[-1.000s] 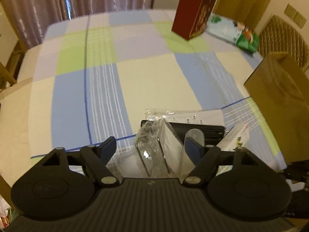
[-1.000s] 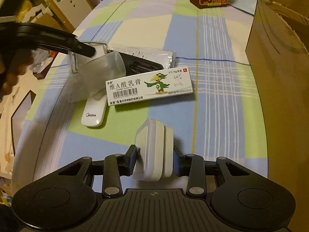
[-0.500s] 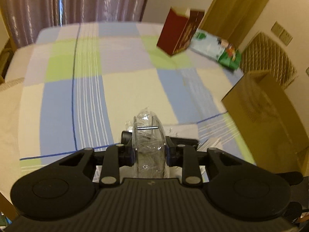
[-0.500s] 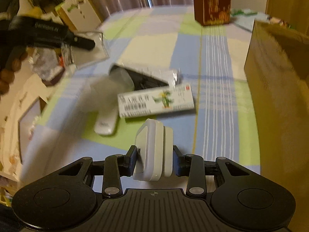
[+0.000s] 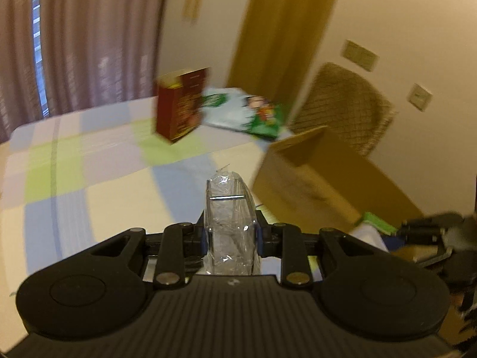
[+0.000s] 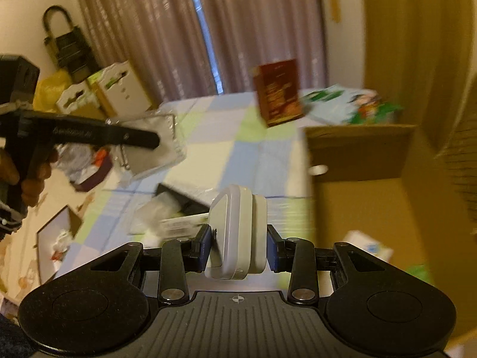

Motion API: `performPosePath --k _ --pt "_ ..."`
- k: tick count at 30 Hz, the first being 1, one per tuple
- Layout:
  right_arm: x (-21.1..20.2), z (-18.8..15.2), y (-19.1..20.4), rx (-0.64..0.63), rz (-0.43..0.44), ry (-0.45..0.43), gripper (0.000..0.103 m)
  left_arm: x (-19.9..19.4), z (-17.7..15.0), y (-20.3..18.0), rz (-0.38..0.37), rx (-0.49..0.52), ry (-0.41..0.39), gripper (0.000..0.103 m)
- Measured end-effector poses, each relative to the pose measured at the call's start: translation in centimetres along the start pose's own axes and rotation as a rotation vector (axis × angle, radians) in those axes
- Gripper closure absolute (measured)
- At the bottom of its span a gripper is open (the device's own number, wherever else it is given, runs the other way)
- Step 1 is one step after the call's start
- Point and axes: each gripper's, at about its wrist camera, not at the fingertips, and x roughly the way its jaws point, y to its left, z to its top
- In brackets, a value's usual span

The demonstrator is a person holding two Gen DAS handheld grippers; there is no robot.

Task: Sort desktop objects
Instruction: 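Carry the plastic packaging and night light over the cardboard box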

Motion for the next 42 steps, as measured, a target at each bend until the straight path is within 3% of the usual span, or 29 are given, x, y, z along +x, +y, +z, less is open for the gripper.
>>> performPosePath --k 8,12,16,32,42 --pt "-3.6 0.3 -8.4 0.031 -0.118 0.014 0.067 4.8 4.1 -9.2 -0.107 0.155 0.0 0.079" --pt "-2.8 0.3 -11.4 0.007 -0.148 0.057 0.067 8.5 5.4 -13.4 -0.138 0.23 0.015 0.079" --pt "-1.4 0.6 -13.7 -0.039 -0.151 0.105 0.067 12.7 5.9 -16.2 -0.121 0.275 0.062 0.079" --pt "4.9 2.2 -18.3 -0.201 -0.086 0.22 0.067 23.6 6.4 -17.2 0.0 0.405 0.242 0.079" --pt "6.4 2.5 -20.0 -0.238 -0.058 0.26 0.067 28.8 6.0 -17.3 0.083 0.495 0.339 0.079"
